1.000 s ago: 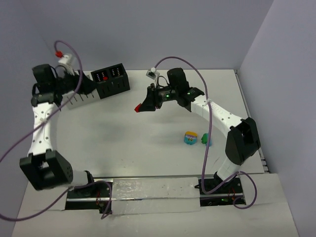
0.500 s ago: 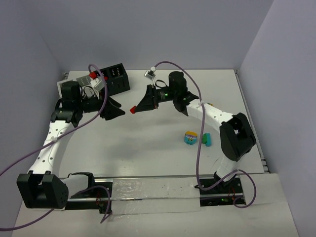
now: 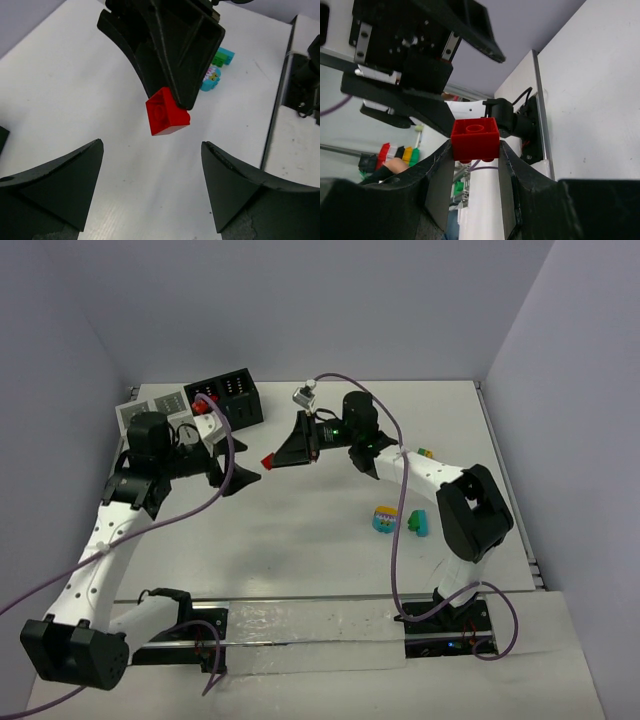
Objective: Sort the legos into containers by color
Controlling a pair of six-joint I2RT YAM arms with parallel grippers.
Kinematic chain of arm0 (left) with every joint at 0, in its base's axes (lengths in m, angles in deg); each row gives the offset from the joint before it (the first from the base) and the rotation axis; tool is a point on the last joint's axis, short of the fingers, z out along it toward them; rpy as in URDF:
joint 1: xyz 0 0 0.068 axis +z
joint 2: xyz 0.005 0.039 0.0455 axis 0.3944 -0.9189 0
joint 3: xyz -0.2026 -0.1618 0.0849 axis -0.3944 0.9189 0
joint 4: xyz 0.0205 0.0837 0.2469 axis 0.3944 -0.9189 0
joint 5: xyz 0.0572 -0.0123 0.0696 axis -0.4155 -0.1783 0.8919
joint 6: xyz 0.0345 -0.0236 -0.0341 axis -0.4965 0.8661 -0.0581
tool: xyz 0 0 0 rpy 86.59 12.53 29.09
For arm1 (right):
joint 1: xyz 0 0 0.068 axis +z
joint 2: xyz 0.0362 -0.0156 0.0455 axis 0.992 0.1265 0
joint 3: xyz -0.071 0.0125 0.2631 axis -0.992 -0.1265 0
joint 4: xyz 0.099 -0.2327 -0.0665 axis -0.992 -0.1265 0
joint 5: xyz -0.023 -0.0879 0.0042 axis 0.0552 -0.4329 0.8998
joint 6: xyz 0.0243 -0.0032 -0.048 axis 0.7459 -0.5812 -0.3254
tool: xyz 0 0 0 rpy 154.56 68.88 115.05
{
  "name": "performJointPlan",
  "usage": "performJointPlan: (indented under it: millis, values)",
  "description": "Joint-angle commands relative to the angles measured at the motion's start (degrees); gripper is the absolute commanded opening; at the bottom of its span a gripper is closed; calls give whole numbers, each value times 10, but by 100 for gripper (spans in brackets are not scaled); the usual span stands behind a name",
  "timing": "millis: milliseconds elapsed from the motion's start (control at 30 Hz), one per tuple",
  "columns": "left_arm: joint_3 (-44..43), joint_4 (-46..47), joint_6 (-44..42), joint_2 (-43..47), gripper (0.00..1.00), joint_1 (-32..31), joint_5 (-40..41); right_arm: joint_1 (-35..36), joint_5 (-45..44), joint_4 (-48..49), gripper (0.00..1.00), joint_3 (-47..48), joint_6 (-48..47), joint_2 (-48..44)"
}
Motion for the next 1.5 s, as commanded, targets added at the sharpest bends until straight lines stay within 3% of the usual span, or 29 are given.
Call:
performJointPlan:
  millis: [0, 133, 700, 900, 1033, 1167, 1367, 1400, 1433, 1467]
  values:
    - [18, 33, -60, 42, 89, -35, 83, -3, -19, 64, 0, -11, 68, 9]
    - [22, 52, -68, 48, 88, -64, 133, -2, -18, 73, 0, -12, 77, 9]
    - [18, 98, -44, 17, 81, -108, 192, 5, -6, 94, 0, -14, 89, 10]
    - [13, 112, -36, 11, 73, -115, 207, 6, -3, 100, 0, -11, 95, 16]
    - [9, 110, -45, 8, 59, -121, 216, 7, -1, 103, 0, -7, 102, 21]
    - [8, 116, -55, 9, 53, -122, 222, 10, 1, 104, 0, -5, 108, 27]
    - [-3, 110, -61, 3, 29, -125, 222, 12, 5, 105, 1, 0, 111, 30]
    - [-3, 110, -60, 4, 20, -125, 223, 12, 7, 105, 6, 1, 111, 30]
    - [-3, 110, -56, 4, 6, -125, 227, 12, 10, 105, 19, 4, 110, 32]
    - [-4, 110, -50, 4, 1, -125, 231, 12, 13, 105, 30, 7, 109, 33]
